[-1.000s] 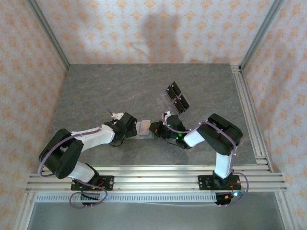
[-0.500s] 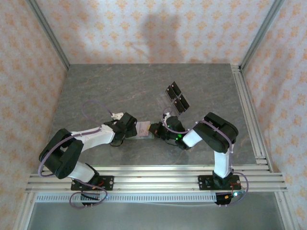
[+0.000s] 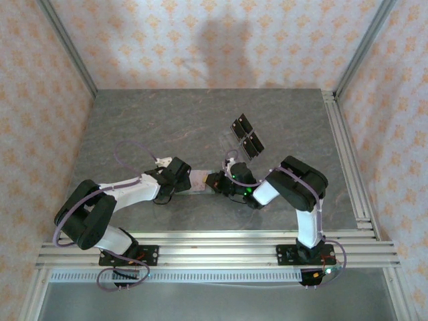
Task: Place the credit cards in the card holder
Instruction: Insert the credit card into the card slot.
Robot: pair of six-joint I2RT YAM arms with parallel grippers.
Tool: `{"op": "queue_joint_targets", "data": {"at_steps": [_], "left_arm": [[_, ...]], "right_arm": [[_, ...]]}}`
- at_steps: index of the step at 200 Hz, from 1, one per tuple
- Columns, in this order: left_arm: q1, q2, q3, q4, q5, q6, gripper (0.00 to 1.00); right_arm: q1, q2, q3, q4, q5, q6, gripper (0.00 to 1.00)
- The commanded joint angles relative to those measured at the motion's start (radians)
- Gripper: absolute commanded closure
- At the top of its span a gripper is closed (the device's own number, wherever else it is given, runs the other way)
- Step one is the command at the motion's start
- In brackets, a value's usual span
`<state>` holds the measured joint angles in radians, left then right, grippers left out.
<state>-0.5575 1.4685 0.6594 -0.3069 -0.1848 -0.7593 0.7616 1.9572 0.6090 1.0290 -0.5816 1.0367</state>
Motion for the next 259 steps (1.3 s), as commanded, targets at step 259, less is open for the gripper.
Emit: {"op": "queue_joint_targets", "data": {"at_steps": [259], "left_arm": [[0.031, -0.027, 0.003, -0.256, -0.15, -0.095, 0.0]], "right_arm": [[0.002, 0.083, 0.089, -0.067, -0.144, -0.041, 1.0]]}}
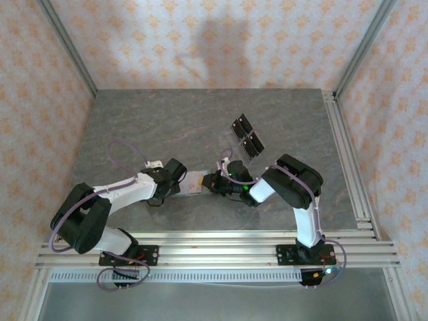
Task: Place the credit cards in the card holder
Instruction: Insert the credit card into the card slot.
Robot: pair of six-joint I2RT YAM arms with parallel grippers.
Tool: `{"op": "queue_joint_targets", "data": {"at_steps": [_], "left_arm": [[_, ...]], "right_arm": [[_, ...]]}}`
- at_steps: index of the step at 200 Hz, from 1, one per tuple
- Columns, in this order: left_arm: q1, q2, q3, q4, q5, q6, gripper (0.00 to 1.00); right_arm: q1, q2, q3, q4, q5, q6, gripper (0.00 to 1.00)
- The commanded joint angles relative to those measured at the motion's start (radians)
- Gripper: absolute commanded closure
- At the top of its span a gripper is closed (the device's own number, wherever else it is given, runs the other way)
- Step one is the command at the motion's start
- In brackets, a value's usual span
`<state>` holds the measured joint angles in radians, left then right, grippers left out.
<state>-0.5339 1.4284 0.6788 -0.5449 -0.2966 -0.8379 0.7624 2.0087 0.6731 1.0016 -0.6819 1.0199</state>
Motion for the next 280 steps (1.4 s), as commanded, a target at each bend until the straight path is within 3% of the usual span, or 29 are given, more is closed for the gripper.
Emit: {"op": "queue_joint_targets", "data": {"at_steps": [1, 183, 236, 280], "left_arm": [[0.007, 0.014, -0.017, -0.018, -0.038, -0.017, 0.0], [0.006, 0.029, -0.034, 0.018, -0.008, -0.013, 0.0], [0.007, 0.026, -0.038, 0.018, -0.009, -0.016, 0.0], [0.008, 0.02, -0.042, 0.019, -0.008, -0.018, 0.0]], "right_arm": [[0.0, 0.032, 0.026, -0.04, -0.045, -0.024, 1.0], [-0.002, 0.056, 0.152, -0.265, -0.087, -0.082, 1.0], [-0.028, -0.034, 0.148, -0.345, -0.08, -0.109, 0.68], [-0.064, -0.16, 0.19, -0.579, -0.058, -0.221, 0.61]]}}
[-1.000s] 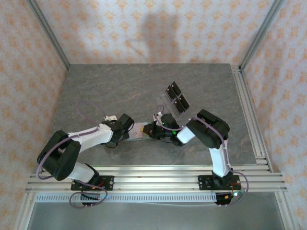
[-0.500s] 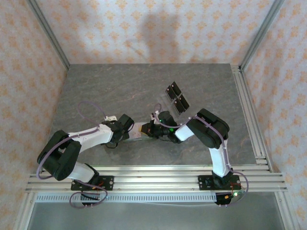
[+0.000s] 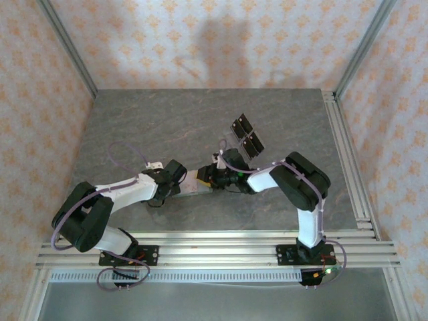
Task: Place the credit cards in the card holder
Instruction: Insert the credit card into the card slot.
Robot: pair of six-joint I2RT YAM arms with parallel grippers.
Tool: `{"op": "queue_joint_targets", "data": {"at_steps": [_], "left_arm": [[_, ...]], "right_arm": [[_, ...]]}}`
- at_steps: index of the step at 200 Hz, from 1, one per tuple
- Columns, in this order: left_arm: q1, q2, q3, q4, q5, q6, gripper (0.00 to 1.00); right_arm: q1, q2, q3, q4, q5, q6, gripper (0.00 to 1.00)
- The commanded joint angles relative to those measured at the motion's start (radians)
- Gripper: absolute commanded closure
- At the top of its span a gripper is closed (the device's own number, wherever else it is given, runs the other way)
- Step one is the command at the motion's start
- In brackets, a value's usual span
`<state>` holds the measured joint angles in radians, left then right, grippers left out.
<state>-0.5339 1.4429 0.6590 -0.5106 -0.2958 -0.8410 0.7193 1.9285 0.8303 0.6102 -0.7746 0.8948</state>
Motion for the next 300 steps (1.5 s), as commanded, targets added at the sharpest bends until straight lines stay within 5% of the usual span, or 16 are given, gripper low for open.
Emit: {"op": "queue_joint_targets", "data": {"at_steps": [1, 31, 74, 103, 300], "left_arm": [[0.008, 0.006, -0.022, -0.014, -0.009, -0.015, 0.0], [0.008, -0.012, -0.021, -0.021, -0.009, -0.018, 0.0], [0.011, -0.087, 0.004, -0.075, -0.053, -0.018, 0.0], [0.033, -0.107, 0.011, -0.1, -0.069, -0.008, 0.0], [0.053, -0.015, 0.002, -0.082, -0.033, -0.016, 0.0]], "right_arm": [[-0.021, -0.081, 0.035, -0.196, 0.035, -0.099, 0.62], [-0.023, -0.141, 0.114, -0.418, 0.068, -0.208, 0.64], [0.005, -0.125, 0.28, -0.737, 0.132, -0.368, 0.94], [0.045, -0.068, 0.393, -0.902, 0.192, -0.445, 1.0], [0.101, 0.125, 0.587, -1.074, 0.253, -0.532, 1.0]]}}
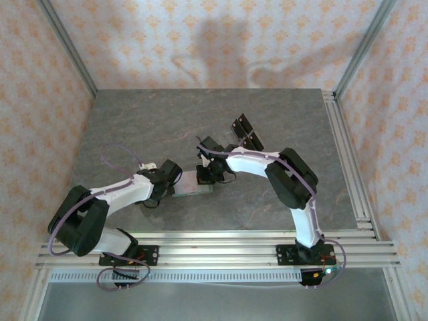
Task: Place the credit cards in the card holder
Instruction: Insert the credit card into the card slot.
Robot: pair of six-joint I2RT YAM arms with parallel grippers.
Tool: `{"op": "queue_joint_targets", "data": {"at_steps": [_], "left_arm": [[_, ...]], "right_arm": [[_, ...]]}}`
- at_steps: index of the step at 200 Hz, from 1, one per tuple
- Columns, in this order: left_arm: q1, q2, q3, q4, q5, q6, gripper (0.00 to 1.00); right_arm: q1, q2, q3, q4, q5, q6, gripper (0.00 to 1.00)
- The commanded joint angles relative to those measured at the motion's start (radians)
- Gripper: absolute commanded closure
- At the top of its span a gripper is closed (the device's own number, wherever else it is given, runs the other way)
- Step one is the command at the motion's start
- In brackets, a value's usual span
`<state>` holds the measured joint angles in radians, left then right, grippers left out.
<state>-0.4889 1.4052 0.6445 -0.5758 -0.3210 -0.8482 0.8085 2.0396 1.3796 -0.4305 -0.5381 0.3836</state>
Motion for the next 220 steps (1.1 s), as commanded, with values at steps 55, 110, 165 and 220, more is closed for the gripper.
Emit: {"op": "queue_joint_targets", "data": {"at_steps": [55, 110, 165, 220], "left_arm": [[0.009, 0.034, 0.009, 0.003, 0.013, -0.008, 0.0], [0.008, 0.044, 0.006, 0.011, 0.02, -0.006, 0.0], [0.008, 0.045, 0.007, 0.011, 0.023, -0.005, 0.0], [0.008, 0.044, 0.003, 0.013, 0.025, -0.006, 0.0]], "right_arm": [[0.037, 0.047, 0.101, -0.063, 0.009, -0.028, 1.0], [0.05, 0.087, 0.154, -0.068, -0.009, -0.022, 1.0], [0.051, 0.042, 0.16, -0.077, 0.028, -0.034, 1.0], [0.032, 0.009, 0.138, -0.091, 0.072, -0.042, 1.0]]}}
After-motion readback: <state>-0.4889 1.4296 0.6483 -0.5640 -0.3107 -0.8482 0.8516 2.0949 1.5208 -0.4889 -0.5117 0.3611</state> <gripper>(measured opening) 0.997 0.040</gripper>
